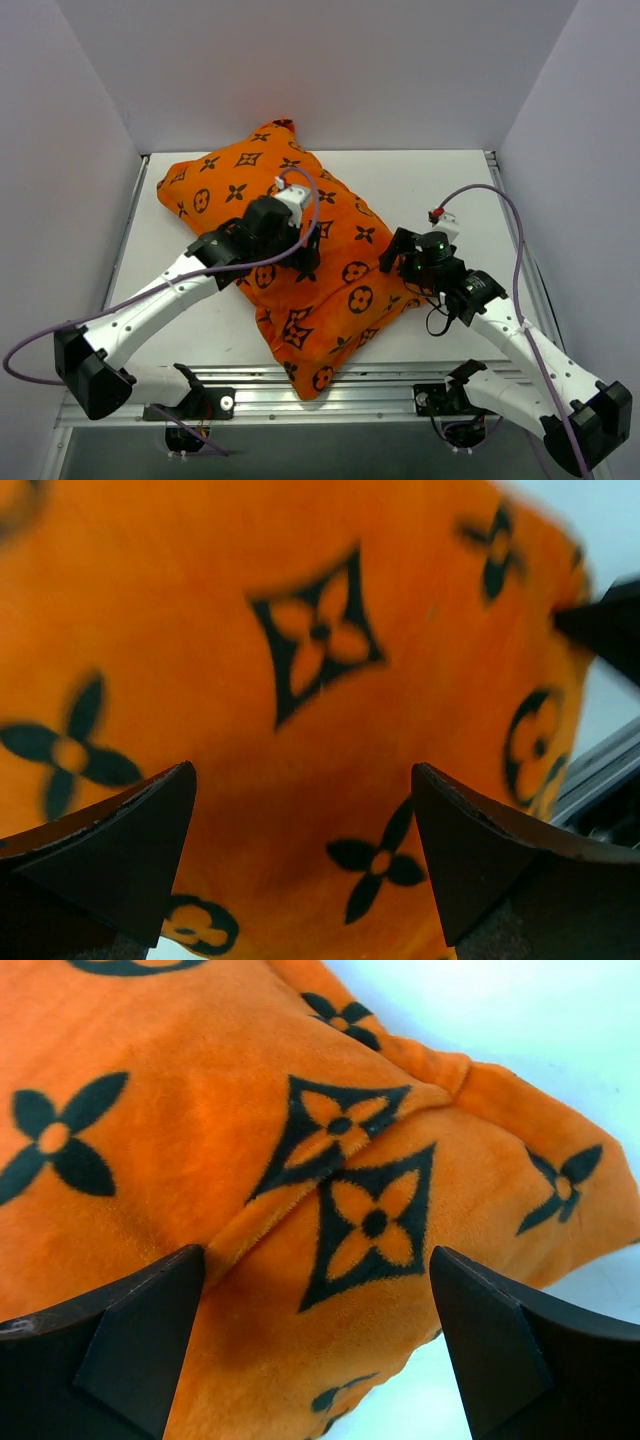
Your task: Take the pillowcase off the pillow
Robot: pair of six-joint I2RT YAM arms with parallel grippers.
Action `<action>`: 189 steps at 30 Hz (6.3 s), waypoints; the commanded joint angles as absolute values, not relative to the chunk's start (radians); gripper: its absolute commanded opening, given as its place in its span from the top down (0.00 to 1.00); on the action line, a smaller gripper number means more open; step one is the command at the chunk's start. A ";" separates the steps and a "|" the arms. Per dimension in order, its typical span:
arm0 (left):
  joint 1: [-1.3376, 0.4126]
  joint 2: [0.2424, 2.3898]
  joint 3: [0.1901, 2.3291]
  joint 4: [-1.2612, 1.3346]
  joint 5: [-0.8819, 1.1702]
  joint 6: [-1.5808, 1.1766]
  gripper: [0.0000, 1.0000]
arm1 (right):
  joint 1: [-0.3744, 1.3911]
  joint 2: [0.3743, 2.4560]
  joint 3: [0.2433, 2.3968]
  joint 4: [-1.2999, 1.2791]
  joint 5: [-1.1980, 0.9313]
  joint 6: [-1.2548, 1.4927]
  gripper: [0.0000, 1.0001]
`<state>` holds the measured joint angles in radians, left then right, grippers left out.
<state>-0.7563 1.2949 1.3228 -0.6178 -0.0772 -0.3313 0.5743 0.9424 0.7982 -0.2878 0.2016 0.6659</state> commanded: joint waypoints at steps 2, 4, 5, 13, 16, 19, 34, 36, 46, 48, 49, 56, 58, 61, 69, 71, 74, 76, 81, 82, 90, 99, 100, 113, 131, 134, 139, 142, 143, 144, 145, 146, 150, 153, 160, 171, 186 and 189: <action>-0.830 1.308 1.230 -0.572 -0.167 -0.342 0.03 | 0.489 0.969 0.712 -0.128 0.030 0.670 0.11; -0.830 1.319 1.210 -0.560 -0.175 -0.357 0.03 | 0.489 1.041 0.722 -0.068 0.011 0.647 0.12; -0.830 1.324 1.195 -0.552 -0.179 -0.373 0.03 | 0.488 1.069 0.744 -0.051 -0.032 0.626 0.11; -0.841 1.286 1.232 -0.546 -0.176 -0.344 0.03 | 0.466 1.331 0.890 0.098 -0.060 0.572 0.12; -0.877 1.278 1.279 -0.561 -0.179 -0.287 0.03 | 0.448 1.384 0.939 0.109 -0.060 0.554 0.12; -0.945 1.299 1.325 -0.563 -0.221 -0.216 0.03 | 0.436 1.379 0.986 0.075 -0.055 0.534 0.12; -1.104 1.633 1.563 -0.555 -0.532 0.035 0.07 | 0.376 0.944 0.965 -0.184 0.103 0.574 0.09; -1.104 1.654 1.572 -0.545 -0.548 0.052 0.07 | 0.374 0.905 0.942 -0.196 0.123 0.587 0.09; -1.059 1.694 1.559 -0.494 -0.730 0.084 0.16 | 0.367 0.870 0.890 -0.193 0.077 0.589 0.09; -1.043 1.684 1.555 -0.489 -0.739 0.084 0.16 | 0.367 0.873 0.884 -0.180 0.064 0.589 0.09; -1.040 1.678 1.557 -0.488 -0.745 0.086 0.16 | 0.367 0.876 0.879 -0.173 0.057 0.589 0.09; -1.017 1.675 1.574 -0.483 -0.817 0.098 0.16 | 0.367 0.911 0.842 -0.135 0.011 0.595 0.10; -0.999 1.677 1.577 -0.482 -0.836 0.092 0.16 | 0.368 0.919 0.833 -0.118 -0.024 0.598 0.10; -0.980 1.674 1.583 -0.480 -0.883 0.072 0.16 | 0.368 0.937 0.815 -0.089 -0.063 0.609 0.11; -0.940 1.655 1.580 -0.459 -0.902 0.037 0.17 | 0.382 0.969 0.784 -0.025 -0.077 0.653 0.11; -0.927 1.655 1.582 -0.471 -0.881 0.012 0.19 | 0.403 0.992 0.795 -0.012 -0.065 0.663 0.11; -0.902 1.652 1.571 -0.491 -0.833 -0.038 0.25 | 0.460 1.028 0.822 -0.009 -0.005 0.667 0.11; -0.888 1.646 1.559 -0.499 -0.777 -0.066 0.32 | 0.491 1.049 0.837 -0.009 0.033 0.672 0.11; -0.859 1.641 1.525 -0.526 -0.689 -0.127 0.47 | 0.571 1.141 0.906 0.023 0.135 0.692 0.11; -0.851 1.638 1.522 -0.529 -0.677 -0.146 0.51 | 0.577 1.156 0.917 0.025 0.146 0.696 0.11; -0.828 1.618 1.470 -0.526 -0.574 -0.210 0.86 | 0.641 1.302 1.057 0.023 0.209 0.686 0.11; -0.805 1.597 1.485 -0.534 -0.545 -0.242 0.98 | 0.696 1.440 1.046 0.005 0.256 0.721 0.22; -0.805 1.595 1.489 -0.537 -0.548 -0.244 0.98 | 0.695 1.442 1.026 0.005 0.258 0.724 0.34; -0.778 1.523 1.517 -0.589 -0.597 -0.264 0.98 | 0.482 1.226 0.712 -0.089 0.245 0.733 1.00; -0.778 1.511 1.572 -0.609 -0.407 -0.255 0.96 | 0.610 1.135 0.923 0.073 0.019 0.585 0.39; -0.778 1.511 1.582 -0.617 -0.408 -0.259 0.96 | 0.641 1.202 0.954 0.126 -0.020 0.571 0.30; -0.778 1.506 1.572 -0.611 -0.408 -0.259 0.96 | 0.728 1.322 0.988 0.198 -0.040 0.506 0.18; -0.778 1.514 1.559 -0.611 -0.408 -0.261 0.96 | 0.784 1.385 0.986 0.225 -0.003 0.447 0.14; -0.779 1.517 1.554 -0.611 -0.410 -0.262 0.96 | 0.793 1.400 0.985 0.222 0.024 0.436 0.13; -0.778 1.517 1.551 -0.611 -0.413 -0.267 0.94 | 0.799 1.414 0.979 0.222 0.046 0.430 0.13; -0.776 1.517 1.539 -0.609 -0.425 -0.270 0.94 | 0.798 1.437 0.971 0.222 0.058 0.430 0.13; -0.778 1.516 1.534 -0.607 -0.431 -0.271 0.94 | 0.799 1.446 0.954 0.218 0.084 0.430 0.15; -0.776 1.506 1.506 -0.597 -0.457 -0.278 0.85 | 0.798 1.457 0.910 0.216 0.140 0.446 0.33; -0.773 1.506 1.491 -0.583 -0.475 -0.278 0.80 | 0.798 1.453 0.891 0.201 0.159 0.452 0.50; -0.770 1.532 1.499 -0.566 -0.514 -0.267 0.69 | 0.798 1.444 0.865 0.187 0.182 0.475 0.79; -0.701 1.566 1.488 -0.561 -0.591 -0.294 0.92 | 0.669 1.275 0.761 0.019 0.224 0.620 1.00; -0.618 1.546 1.259 -0.561 -0.411 -0.456 0.98 | 0.353 1.100 0.638 -0.124 0.092 0.709 1.00; -0.653 1.532 1.239 -0.538 -0.393 -0.483 0.98 | 0.406 1.138 0.759 -0.132 0.093 0.681 1.00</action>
<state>-0.6582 1.5444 1.2892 -0.4355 -0.3801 -0.4545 0.4038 1.1049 0.6769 0.0357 -0.0494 0.7544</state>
